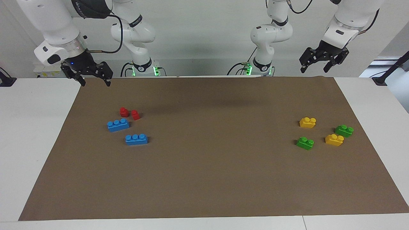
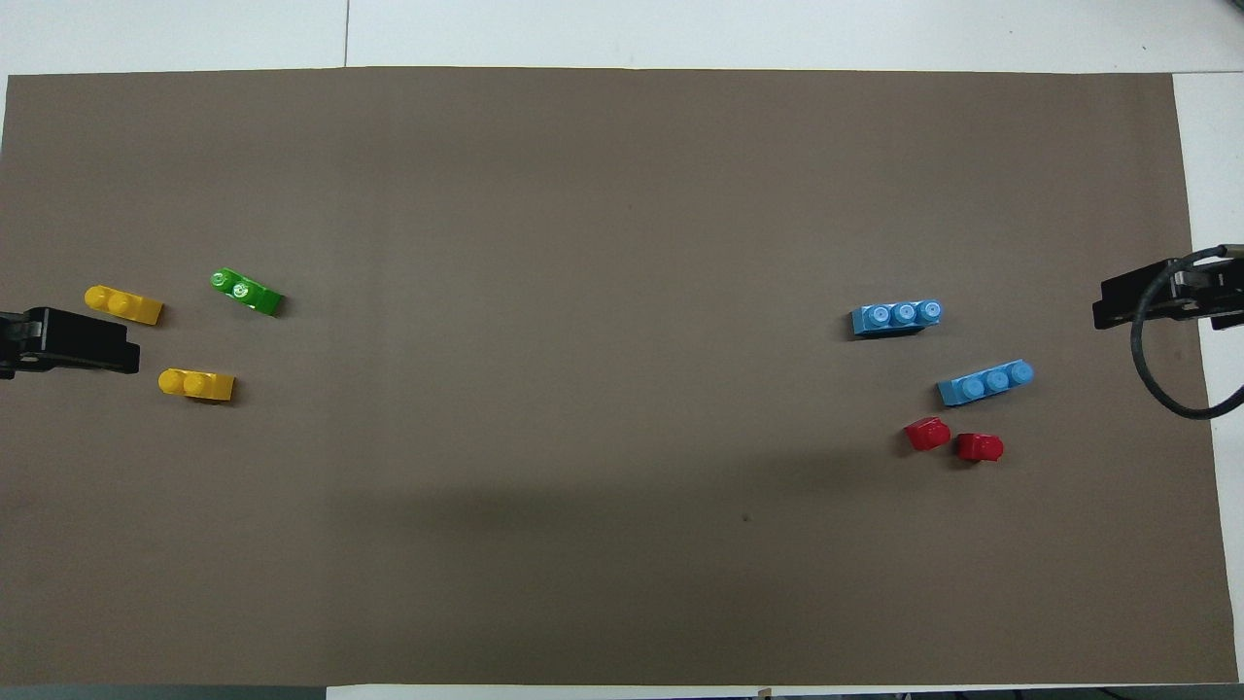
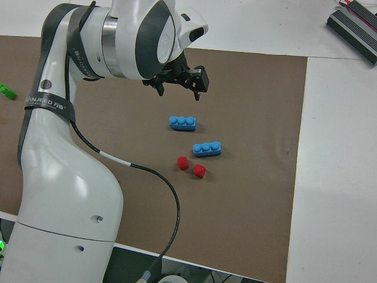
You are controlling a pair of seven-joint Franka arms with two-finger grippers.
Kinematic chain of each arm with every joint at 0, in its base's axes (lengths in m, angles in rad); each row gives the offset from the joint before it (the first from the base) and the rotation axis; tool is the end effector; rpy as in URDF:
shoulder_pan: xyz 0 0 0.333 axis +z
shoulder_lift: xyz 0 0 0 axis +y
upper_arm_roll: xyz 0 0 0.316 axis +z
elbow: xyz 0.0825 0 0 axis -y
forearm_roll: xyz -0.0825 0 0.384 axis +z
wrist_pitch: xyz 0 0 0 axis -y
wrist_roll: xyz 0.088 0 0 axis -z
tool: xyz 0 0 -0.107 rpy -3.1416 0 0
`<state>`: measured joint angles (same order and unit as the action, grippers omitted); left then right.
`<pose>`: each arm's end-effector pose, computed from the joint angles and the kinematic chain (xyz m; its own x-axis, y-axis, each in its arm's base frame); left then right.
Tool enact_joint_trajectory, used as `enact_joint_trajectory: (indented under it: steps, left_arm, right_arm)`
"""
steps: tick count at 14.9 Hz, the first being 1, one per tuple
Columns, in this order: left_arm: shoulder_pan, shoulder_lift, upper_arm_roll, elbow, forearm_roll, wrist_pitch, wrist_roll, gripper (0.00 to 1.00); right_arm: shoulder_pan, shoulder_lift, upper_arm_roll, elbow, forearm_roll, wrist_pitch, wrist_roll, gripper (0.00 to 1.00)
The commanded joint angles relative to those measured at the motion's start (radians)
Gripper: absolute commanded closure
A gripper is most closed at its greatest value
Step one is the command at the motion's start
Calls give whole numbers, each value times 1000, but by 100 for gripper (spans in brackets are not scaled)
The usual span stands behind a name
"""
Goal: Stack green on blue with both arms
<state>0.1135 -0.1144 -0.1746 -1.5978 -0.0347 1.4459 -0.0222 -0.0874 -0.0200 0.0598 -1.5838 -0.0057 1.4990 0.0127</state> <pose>0.5042 -0.0409 0.6609 0.9984 -0.0413 -0.0395 -0.0407 -0.9991 0.0139 0.5403 -0.0152 0.6233 0.9971 -0.0407 -0.0647 -0.0403 -0.9992 0.0077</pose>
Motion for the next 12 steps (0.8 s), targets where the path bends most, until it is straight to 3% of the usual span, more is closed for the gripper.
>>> enact_joint_trajectory:
  steps: [1,12]
  left_arm:
    - [9,-5,1,-7,-13,14,8,0]
    - [9,-4,1,-10,-13,25,8,0]
  right_arm:
    - [-5,-12,6,-12,-13,12,1,0]
    - [-12,-29,6,-50,-16,36,-7,0]
